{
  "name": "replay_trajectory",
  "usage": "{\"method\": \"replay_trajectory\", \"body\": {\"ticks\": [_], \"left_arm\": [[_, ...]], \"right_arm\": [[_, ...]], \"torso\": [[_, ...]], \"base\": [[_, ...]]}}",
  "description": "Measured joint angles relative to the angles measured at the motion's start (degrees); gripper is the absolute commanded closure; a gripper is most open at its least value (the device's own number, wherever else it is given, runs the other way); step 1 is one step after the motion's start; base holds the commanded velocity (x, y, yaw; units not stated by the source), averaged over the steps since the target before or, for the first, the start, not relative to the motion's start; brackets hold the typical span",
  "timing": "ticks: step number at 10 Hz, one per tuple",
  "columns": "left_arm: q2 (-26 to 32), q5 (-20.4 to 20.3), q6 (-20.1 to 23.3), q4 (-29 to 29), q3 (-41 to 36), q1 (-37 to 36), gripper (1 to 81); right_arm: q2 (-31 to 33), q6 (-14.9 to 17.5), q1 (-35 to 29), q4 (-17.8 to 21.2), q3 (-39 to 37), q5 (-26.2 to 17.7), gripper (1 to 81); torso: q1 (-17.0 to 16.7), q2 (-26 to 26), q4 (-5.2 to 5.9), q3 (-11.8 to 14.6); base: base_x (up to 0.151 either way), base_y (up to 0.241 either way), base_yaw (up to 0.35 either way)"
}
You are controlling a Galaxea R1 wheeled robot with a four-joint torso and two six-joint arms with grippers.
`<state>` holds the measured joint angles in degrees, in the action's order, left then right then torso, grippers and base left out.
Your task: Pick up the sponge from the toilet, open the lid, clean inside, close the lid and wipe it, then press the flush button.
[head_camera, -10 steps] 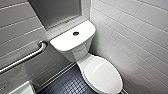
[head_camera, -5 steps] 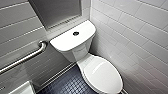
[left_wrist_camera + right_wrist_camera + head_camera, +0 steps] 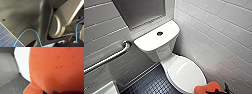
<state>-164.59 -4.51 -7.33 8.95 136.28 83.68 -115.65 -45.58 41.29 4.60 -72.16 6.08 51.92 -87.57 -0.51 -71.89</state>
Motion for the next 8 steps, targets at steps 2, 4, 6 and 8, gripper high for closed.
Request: {"method": "replay_trajectory", "body": {"ticks": [2, 4, 6, 8], "left_arm": [[0.0, -0.1, 0.0, 0.0, 0.0, 0.0, 1.0], [0.0, -0.1, 0.0, 0.0, 0.0, 0.0, 1.0], [0.0, -0.2, 0.0, 0.0, 0.0, 0.0, 1.0], [0.0, -0.1, 0.0, 0.0, 0.0, 0.0, 1.0]], "right_arm": [[-4.9, 0.1, -3.6, -0.4, -3.6, -8.4, 81.1], [-11.6, 0.1, -7.9, -0.6, -8.3, -13.7, 81.1], [-18.6, 0.1, -12.4, -0.9, -14.3, -18.5, 81.1], [-26.2, 0.1, -15.4, -1.6, -21.4, -24.0, 81.1]], "torso": [[0.0, 0.0, 0.0, 0.0], [0.0, 0.0, 0.0, 0.0], [0.0, 0.0, 0.0, 0.0], [0.0, 0.0, 0.0, 0.0]], "base": [[0.0, 0.0, 0.0], [0.0, 0.0, 0.0], [0.0, 0.0, 0.0], [0.0, 0.0, 0.0]]}}
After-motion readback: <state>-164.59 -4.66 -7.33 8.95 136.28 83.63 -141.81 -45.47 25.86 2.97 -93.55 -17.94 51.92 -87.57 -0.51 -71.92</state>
